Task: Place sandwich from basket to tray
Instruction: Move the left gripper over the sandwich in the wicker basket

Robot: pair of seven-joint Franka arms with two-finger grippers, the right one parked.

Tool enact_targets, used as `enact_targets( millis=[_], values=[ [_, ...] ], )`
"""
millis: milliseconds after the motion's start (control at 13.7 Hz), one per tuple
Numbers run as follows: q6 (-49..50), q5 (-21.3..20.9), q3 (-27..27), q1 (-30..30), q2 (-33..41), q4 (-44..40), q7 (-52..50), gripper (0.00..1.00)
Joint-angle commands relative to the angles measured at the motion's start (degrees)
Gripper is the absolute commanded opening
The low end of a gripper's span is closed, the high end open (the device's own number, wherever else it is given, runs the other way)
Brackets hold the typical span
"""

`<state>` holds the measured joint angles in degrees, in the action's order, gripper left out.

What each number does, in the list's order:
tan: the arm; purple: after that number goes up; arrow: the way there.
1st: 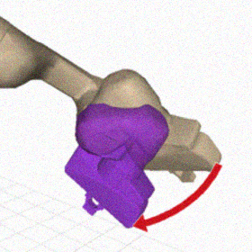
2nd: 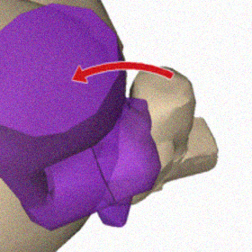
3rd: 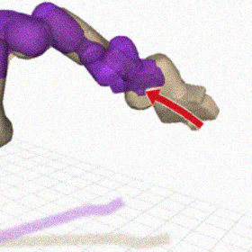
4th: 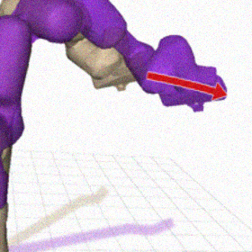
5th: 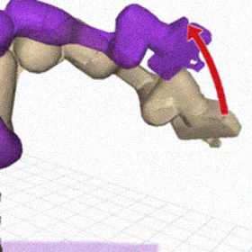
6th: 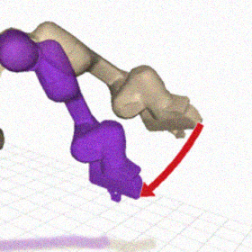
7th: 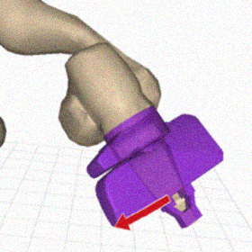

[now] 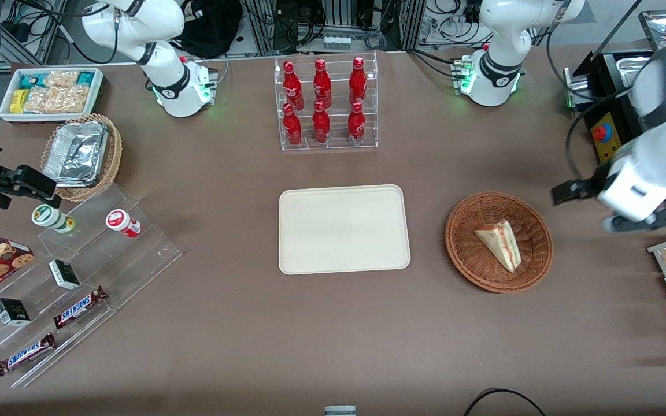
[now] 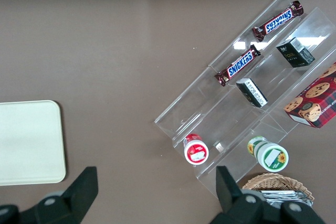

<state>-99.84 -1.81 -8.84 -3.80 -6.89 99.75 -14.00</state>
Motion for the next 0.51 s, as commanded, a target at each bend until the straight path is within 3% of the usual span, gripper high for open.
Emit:
enact_targets(
  millis=[0,438],
  values=[
    [-11.38,0.05,-1.79,-0.68,3.11,10.78,-8.81,1.00],
    [-29.85,-0.03,-4.16,-0.85,1.71,23.71,-27.02,1.00]
  ],
)
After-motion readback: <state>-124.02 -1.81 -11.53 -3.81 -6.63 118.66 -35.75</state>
